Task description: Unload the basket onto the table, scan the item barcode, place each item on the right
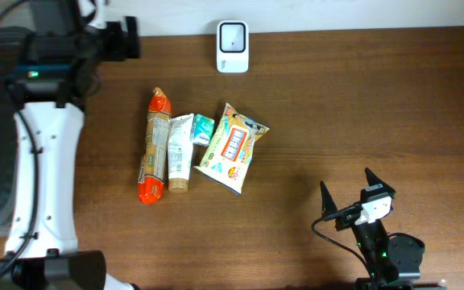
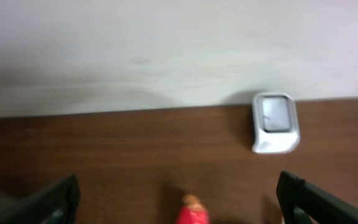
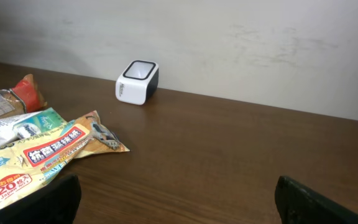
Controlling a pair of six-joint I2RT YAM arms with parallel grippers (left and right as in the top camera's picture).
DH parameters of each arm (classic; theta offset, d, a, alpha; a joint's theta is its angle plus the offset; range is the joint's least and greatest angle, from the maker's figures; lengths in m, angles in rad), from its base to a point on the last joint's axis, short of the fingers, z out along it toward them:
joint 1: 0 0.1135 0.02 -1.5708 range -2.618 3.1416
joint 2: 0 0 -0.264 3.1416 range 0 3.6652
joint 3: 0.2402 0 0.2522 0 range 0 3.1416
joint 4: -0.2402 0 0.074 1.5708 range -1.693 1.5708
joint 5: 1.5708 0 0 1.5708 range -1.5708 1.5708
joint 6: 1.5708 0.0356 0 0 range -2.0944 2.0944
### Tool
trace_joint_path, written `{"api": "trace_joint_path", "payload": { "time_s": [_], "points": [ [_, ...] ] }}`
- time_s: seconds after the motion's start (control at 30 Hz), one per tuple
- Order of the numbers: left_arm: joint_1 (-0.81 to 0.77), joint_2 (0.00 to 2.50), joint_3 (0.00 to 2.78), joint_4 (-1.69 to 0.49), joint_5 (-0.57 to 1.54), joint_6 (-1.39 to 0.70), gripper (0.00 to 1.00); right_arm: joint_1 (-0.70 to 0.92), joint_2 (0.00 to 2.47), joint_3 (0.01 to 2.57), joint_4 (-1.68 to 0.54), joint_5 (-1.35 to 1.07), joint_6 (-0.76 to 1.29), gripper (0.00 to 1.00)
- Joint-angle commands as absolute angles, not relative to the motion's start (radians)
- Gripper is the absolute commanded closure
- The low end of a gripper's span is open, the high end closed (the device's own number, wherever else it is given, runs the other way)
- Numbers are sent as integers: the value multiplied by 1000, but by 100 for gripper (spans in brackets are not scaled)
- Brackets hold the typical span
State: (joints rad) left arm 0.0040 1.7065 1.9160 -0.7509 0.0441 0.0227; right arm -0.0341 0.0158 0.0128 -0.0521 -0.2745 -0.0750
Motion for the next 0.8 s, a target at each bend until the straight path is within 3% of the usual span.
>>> {"api": "trace_joint_path", "payload": {
  "time_s": [0.0, 0.23, 0.6, 0.77],
  "points": [
    [117, 1658, 1937, -734, 37, 103, 1, -41, 9, 6, -54, -277, -71, 1],
    [309, 1660, 1935, -804, 37, 126, 1, -41, 10, 6, -53, -277, -71, 1],
    [318, 1660, 1932, -854, 37, 126, 1, -41, 10, 6, -22, -261, -69, 1],
    [318, 1660, 1932, -854, 37, 126, 1, -41, 68, 122, -64, -498, 43, 1]
  ]
}}
